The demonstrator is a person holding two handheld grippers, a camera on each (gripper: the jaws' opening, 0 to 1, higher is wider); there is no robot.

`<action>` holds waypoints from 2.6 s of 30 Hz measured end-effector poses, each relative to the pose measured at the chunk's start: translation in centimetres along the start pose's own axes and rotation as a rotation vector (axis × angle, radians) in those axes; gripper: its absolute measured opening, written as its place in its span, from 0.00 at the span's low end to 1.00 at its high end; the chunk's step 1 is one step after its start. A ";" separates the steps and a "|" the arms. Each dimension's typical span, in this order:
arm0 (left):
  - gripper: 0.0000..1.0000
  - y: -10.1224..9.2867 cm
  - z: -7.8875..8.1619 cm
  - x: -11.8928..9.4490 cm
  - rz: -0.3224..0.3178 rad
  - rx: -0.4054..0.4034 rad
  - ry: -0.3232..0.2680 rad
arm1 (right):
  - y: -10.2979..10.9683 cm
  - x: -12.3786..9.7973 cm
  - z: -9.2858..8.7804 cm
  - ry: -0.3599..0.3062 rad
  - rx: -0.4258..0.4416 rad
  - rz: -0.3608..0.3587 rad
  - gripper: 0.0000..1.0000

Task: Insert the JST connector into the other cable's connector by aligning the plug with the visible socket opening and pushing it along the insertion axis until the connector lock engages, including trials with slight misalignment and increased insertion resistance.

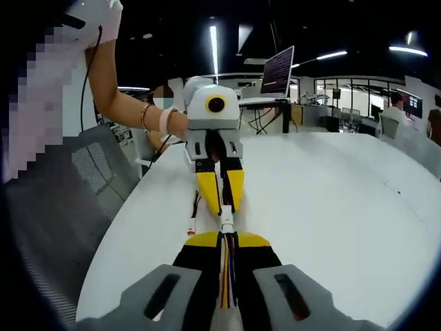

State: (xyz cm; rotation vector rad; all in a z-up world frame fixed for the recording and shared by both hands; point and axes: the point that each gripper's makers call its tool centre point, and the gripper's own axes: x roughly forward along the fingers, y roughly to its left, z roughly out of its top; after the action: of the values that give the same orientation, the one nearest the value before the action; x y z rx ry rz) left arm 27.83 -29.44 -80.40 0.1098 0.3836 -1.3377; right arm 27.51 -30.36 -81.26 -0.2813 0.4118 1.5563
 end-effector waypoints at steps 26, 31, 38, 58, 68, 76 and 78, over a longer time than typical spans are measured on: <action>0.01 2.2 0.1 1.6 0.015 0.018 -0.009 | -2.8 0.2 -1.1 0.018 -0.009 -0.047 0.02; 0.01 3.7 0.3 1.9 0.040 0.023 -0.025 | -4.6 0.0 -1.2 0.001 -0.010 -0.076 0.02; 0.01 5.3 0.0 2.3 0.061 0.025 -0.027 | -6.1 0.2 -1.6 0.005 -0.026 -0.098 0.02; 0.01 6.3 -1.5 3.1 0.061 -0.014 -0.012 | -7.5 0.9 -3.1 0.019 -0.010 -0.100 0.03; 0.02 6.4 -1.3 3.3 0.075 -0.011 -0.019 | -7.7 0.8 -2.9 0.010 0.031 -0.127 0.04; 0.03 6.4 -1.3 3.4 0.086 -0.030 -0.009 | -7.3 0.8 -2.8 0.007 0.035 -0.116 0.05; 0.03 6.5 -1.1 3.4 0.095 -0.050 -0.025 | -7.2 0.9 -2.8 0.007 0.039 -0.118 0.08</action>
State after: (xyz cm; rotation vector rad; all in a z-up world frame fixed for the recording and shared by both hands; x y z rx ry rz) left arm 34.46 -30.69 -83.50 0.0682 0.3859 -1.2335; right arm 34.45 -30.78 -84.72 -0.2760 0.4238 1.4311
